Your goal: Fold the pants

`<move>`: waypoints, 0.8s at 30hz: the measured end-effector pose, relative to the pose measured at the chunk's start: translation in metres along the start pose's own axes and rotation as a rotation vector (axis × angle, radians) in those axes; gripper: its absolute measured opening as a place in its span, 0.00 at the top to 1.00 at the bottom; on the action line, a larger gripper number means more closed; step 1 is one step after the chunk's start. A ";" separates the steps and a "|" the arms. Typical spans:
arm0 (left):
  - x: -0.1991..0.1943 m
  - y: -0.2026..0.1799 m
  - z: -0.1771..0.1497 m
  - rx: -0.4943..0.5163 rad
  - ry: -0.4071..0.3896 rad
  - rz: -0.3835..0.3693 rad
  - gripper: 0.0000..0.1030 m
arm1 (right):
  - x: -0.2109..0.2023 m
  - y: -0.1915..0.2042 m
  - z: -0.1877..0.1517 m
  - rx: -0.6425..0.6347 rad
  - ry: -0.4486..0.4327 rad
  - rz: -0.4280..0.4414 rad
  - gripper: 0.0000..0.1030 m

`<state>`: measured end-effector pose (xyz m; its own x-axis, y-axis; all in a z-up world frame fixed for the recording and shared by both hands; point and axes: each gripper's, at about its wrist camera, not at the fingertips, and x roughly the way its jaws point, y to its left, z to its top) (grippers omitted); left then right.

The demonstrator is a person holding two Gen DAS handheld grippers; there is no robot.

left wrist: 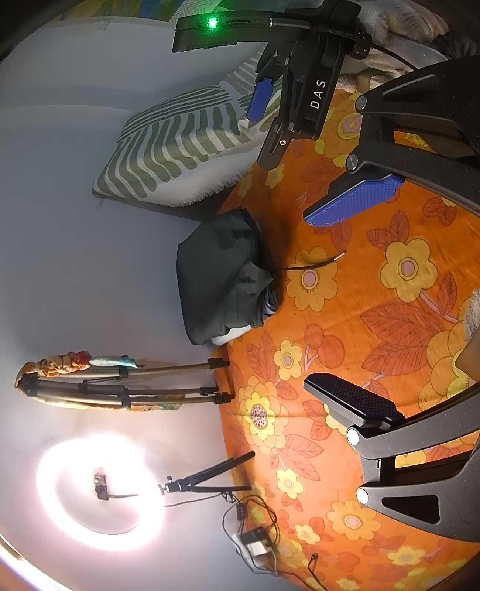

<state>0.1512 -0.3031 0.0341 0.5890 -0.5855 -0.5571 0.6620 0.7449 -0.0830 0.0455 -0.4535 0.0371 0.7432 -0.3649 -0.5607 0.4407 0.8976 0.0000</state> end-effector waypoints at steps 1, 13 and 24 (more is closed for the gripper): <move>0.000 0.000 0.000 -0.001 0.000 0.001 0.20 | 0.000 0.000 0.000 0.000 0.001 0.000 0.10; 0.000 0.000 0.000 0.001 -0.003 0.007 0.20 | 0.000 0.001 -0.001 -0.003 0.002 0.001 0.10; -0.002 0.002 -0.002 0.002 -0.011 0.033 0.20 | 0.001 0.004 -0.003 -0.008 0.003 0.003 0.10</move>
<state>0.1504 -0.3001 0.0335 0.6158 -0.5641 -0.5501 0.6429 0.7633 -0.0631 0.0461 -0.4498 0.0337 0.7430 -0.3613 -0.5634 0.4346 0.9006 -0.0045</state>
